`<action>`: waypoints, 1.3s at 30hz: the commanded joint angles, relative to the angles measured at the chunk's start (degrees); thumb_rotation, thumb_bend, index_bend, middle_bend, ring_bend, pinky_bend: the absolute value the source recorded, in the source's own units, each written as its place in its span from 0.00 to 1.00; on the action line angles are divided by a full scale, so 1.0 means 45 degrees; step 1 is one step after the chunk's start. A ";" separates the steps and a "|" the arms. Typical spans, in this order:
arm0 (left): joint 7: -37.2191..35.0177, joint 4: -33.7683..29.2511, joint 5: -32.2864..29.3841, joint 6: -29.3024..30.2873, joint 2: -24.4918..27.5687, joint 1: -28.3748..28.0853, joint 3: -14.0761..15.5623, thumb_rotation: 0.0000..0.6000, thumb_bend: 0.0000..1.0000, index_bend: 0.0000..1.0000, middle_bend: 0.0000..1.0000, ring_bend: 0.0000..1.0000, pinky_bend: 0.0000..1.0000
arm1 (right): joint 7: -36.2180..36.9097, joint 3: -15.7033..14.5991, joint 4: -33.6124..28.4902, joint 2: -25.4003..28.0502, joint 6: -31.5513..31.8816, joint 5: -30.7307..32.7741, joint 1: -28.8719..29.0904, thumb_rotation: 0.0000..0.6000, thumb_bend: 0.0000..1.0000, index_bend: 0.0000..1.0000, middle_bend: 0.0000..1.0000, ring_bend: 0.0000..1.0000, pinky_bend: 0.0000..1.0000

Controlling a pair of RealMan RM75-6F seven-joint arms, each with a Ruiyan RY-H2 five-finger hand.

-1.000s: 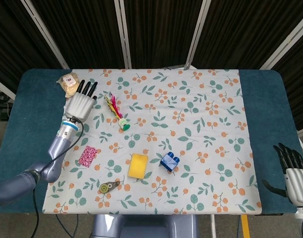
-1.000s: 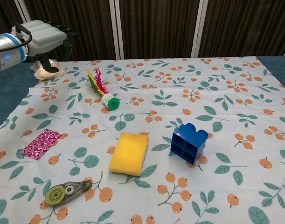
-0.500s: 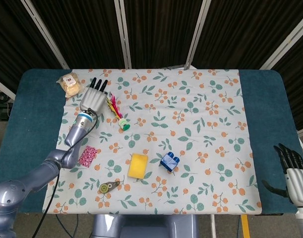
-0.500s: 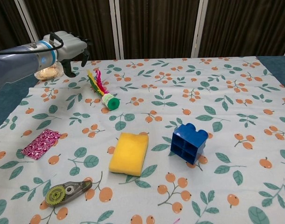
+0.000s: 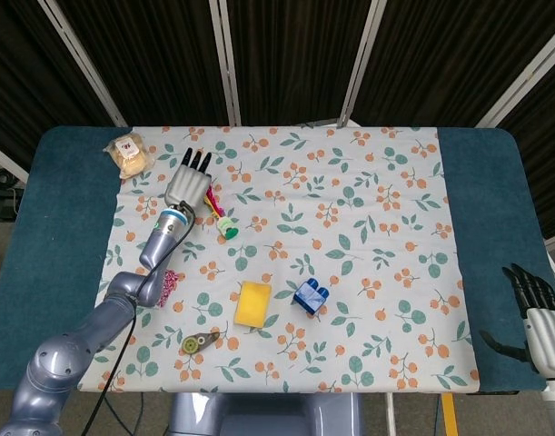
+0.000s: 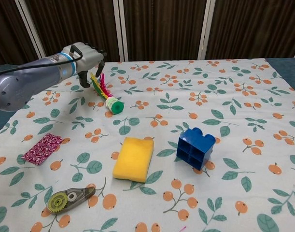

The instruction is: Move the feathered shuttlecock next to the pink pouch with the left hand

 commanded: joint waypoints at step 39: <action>-0.1275 0.2907 0.1316 -0.0687 -0.1680 -0.0470 0.0366 1.00 0.41 0.50 0.02 0.00 0.00 | 0.0308 0.0025 -0.0151 0.0076 -0.0076 0.0019 0.0008 1.00 0.10 0.06 0.00 0.00 0.00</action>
